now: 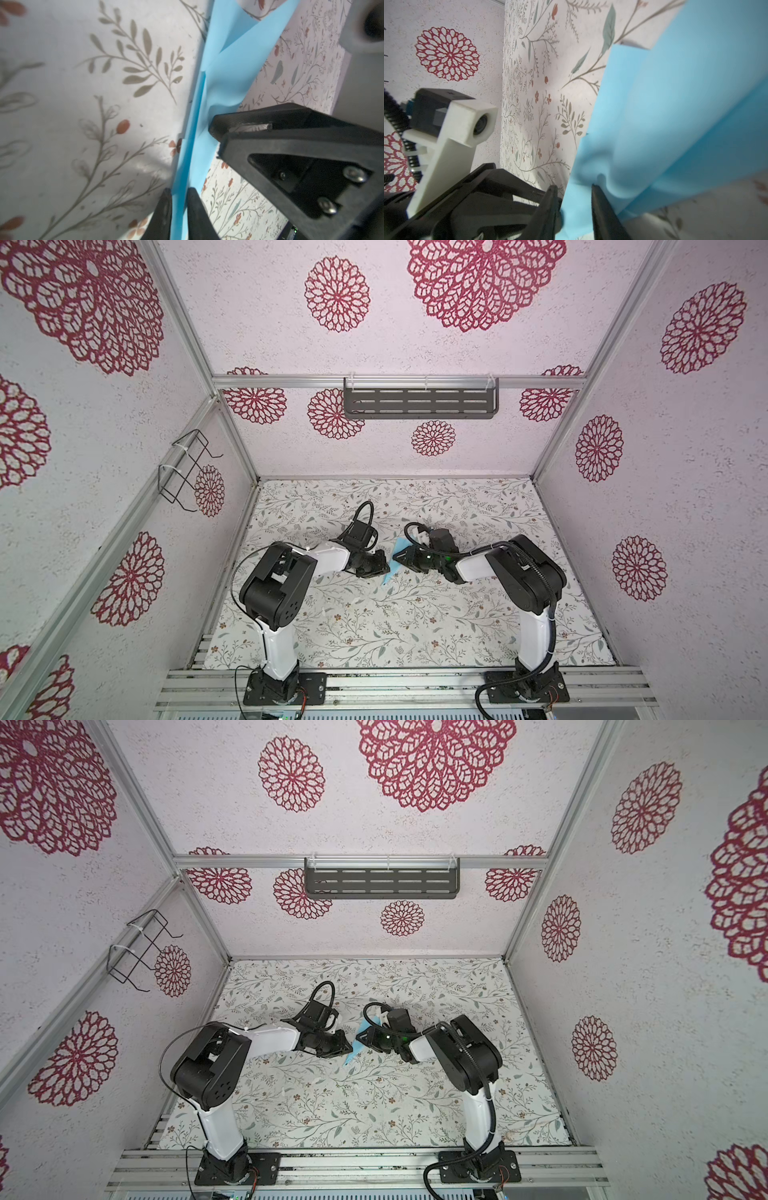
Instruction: Fold a paper plane with a square sheet of paper (pick it up from the middle)
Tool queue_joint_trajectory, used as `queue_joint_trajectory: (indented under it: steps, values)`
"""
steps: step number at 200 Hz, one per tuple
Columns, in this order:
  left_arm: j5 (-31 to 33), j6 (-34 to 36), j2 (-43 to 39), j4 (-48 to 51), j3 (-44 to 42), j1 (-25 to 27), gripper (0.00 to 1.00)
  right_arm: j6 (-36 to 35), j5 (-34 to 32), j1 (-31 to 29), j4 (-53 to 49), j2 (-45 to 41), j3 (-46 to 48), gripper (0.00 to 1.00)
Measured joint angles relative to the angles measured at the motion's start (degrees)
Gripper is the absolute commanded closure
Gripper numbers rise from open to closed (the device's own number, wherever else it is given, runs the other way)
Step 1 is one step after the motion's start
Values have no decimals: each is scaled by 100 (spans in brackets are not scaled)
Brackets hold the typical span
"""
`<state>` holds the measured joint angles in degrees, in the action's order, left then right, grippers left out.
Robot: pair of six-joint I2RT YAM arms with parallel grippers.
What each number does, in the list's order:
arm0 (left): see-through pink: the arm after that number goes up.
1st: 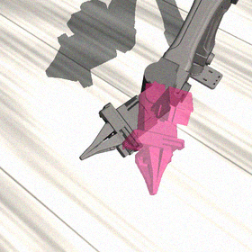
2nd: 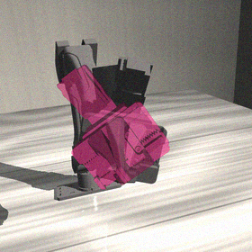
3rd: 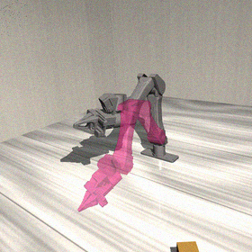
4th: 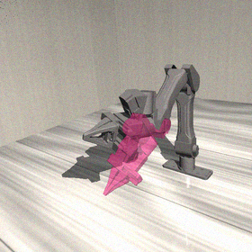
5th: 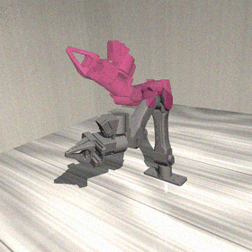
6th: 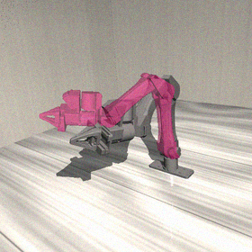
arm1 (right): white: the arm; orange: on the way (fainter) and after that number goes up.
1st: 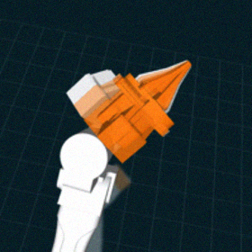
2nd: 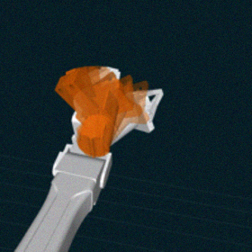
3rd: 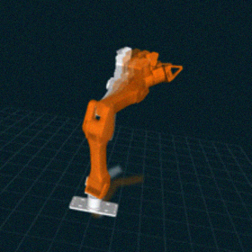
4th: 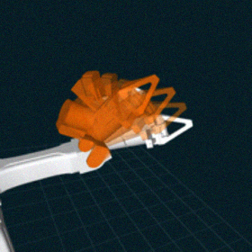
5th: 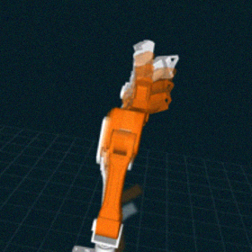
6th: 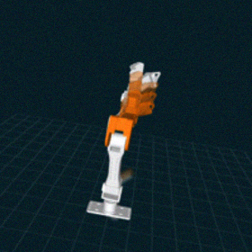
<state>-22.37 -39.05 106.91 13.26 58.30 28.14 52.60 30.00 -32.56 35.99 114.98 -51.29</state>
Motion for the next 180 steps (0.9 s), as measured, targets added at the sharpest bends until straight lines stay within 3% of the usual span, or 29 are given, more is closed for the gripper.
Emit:
queue_joint_trajectory:
  steps: [32, 61, 107, 180]
  values:
    - [234, -37, -527, 245, -87, 9, 70, 50, -2, 2, -33, 0, -13, 68]
    - [326, -87, -909, 85, -205, 118, 76, 136, -24, 4, -39, 0, -13, 69]
    - [262, -125, -695, -201, -243, 422, 88, 291, -61, 4, -59, 0, -13, 71]
    - [411, -17, -160, -52, -125, 483, 93, 363, -83, 4, -142, 0, -37, 72]
